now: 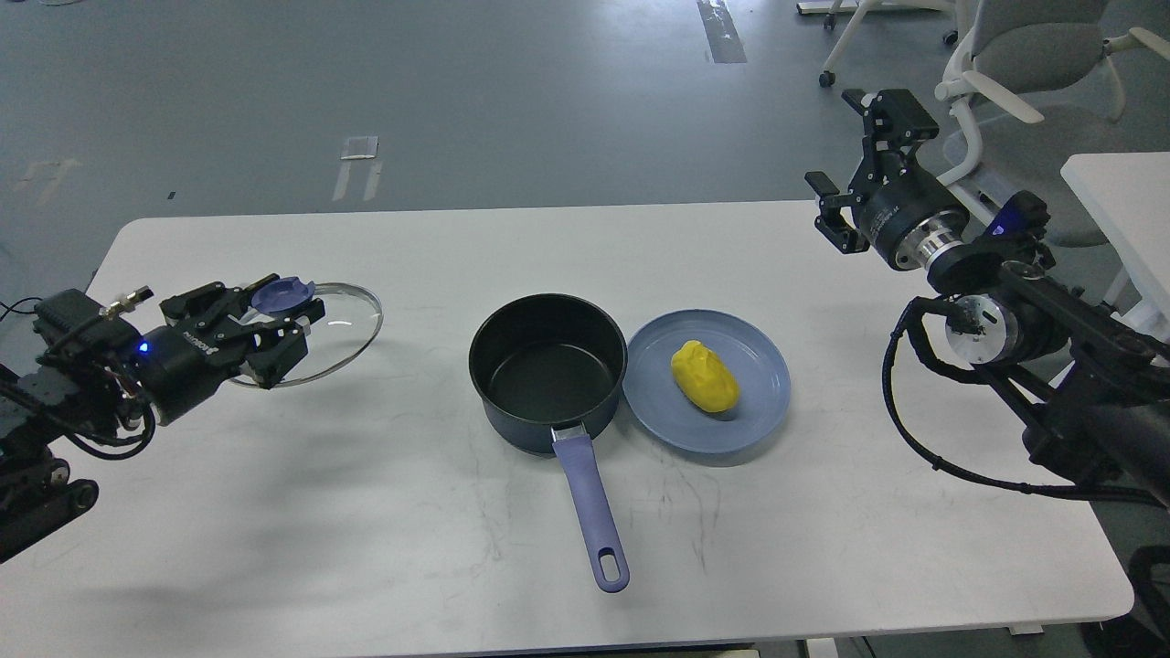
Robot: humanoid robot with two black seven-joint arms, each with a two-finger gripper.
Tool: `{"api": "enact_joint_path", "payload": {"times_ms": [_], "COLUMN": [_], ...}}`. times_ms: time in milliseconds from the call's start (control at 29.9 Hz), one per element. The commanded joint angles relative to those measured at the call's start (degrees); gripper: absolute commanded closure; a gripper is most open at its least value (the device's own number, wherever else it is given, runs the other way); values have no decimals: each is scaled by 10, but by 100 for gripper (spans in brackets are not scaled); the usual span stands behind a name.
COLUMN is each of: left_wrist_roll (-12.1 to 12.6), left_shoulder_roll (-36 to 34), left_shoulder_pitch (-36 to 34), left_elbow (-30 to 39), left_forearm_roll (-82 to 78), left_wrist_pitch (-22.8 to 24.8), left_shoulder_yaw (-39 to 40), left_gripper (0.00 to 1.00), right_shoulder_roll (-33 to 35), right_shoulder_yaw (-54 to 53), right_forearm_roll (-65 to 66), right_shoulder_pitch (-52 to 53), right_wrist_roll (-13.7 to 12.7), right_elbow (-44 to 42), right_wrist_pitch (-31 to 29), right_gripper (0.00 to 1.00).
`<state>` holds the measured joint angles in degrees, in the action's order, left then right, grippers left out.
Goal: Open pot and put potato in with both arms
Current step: 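Lower the lid onto the table beside the pan and release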
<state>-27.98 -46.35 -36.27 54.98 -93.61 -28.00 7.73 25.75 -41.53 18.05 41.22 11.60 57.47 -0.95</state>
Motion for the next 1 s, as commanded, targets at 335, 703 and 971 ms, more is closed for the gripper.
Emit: {"api": "enact_joint_path", "payload": {"times_ms": [335, 703, 971], "left_wrist_roll": [0, 0, 0], "left_shoulder_roll": [73, 95, 103], "left_shoulder_pitch": [32, 44, 43], "left_elbow": [-92, -119, -119], "left_forearm_roll": [16, 16, 33], "left_wrist_pitch": [0, 0, 0], "left_shoulder_yaw": [-1, -2, -2], "left_gripper": [78, 68, 3], "right_shoulder_roll": [14, 13, 13], "right_shoulder_yaw": [0, 0, 1], "right_forearm_roll": [0, 0, 1], "right_shoulder_pitch": [-4, -9, -9], "right_wrist_roll": [0, 0, 0], "right_elbow": [2, 2, 0], "right_wrist_pitch": [2, 2, 2], "right_gripper": [0, 0, 0]}}
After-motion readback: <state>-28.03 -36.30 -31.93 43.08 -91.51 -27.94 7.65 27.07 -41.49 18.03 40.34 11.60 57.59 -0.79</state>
